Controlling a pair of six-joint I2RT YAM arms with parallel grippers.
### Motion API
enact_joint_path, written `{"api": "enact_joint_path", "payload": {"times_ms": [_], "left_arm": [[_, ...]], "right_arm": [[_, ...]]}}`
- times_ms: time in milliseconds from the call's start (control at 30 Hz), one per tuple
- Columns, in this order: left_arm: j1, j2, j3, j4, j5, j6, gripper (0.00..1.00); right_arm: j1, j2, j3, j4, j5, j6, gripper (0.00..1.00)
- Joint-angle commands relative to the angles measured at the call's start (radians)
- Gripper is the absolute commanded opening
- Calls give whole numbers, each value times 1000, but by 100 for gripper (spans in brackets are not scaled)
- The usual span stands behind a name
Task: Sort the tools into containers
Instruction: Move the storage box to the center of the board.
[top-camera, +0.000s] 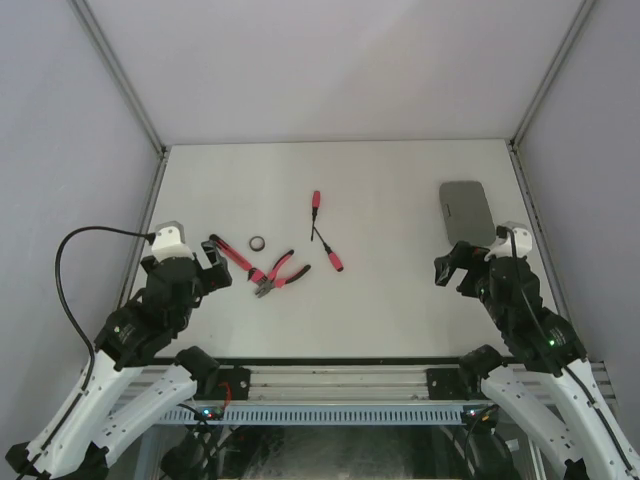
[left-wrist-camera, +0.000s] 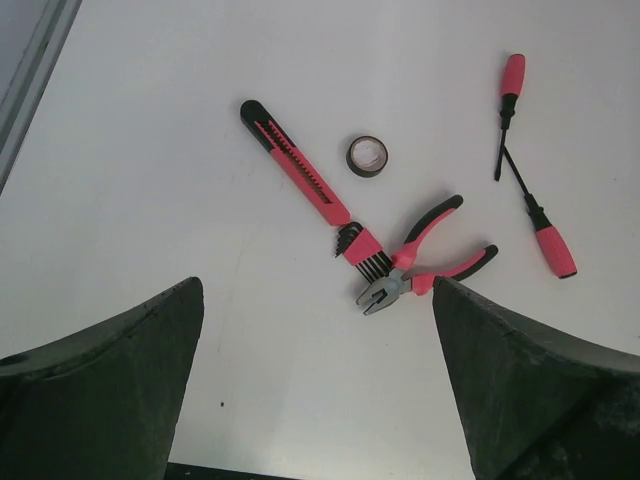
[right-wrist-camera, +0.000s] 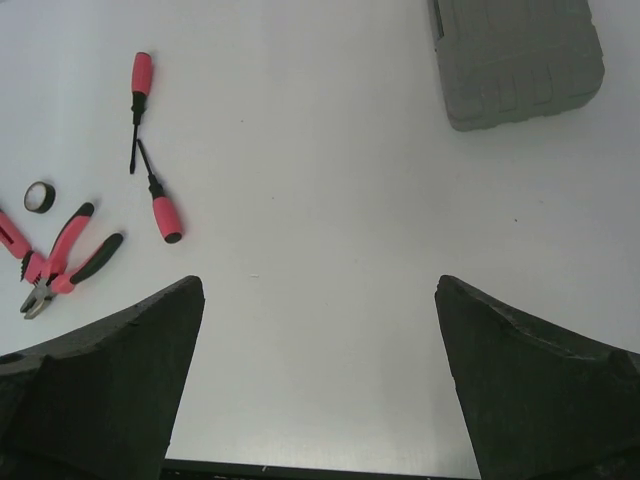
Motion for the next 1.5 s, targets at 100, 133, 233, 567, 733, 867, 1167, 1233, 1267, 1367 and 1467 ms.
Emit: {"api": "enact_joint_path", "payload": {"times_ms": [100, 133, 233, 567, 733, 867, 1167, 1233, 1267, 1367, 1467], "left_arm": [[10, 9, 30, 28, -47, 24, 100], [10, 11, 32, 27, -51, 24, 100], [10, 16, 34, 28, -64, 27, 100], [11, 52, 25, 103, -54, 61, 100], [29, 113, 38, 156, -35, 83, 100], [69, 147, 37, 179, 12, 87, 100], [112, 145, 10, 186, 84, 68, 100], [112, 138, 8, 180, 87, 65, 100], [112, 135, 5, 179, 89, 64, 100], [112, 125, -1, 177, 90, 60, 100], [112, 117, -3, 178, 82, 57, 100]], "right_arm": [[-14, 32, 53, 59, 8, 1, 100], [-16, 42, 57, 55, 10, 9, 100], [-26, 76, 63, 37, 13, 47, 99], [-114, 195, 91, 12, -118, -11, 93], [-280, 306, 101, 34, -278, -46, 93], [-449, 419, 102, 108, -390, -63, 92], [-676, 719, 226, 309, -410, -13, 92], [-694, 779, 259, 359, -412, 14, 91], [-699, 810, 277, 381, -410, 25, 92], [-705, 905, 341, 418, -403, 36, 91], [-712, 998, 417, 429, -398, 31, 91]]}}
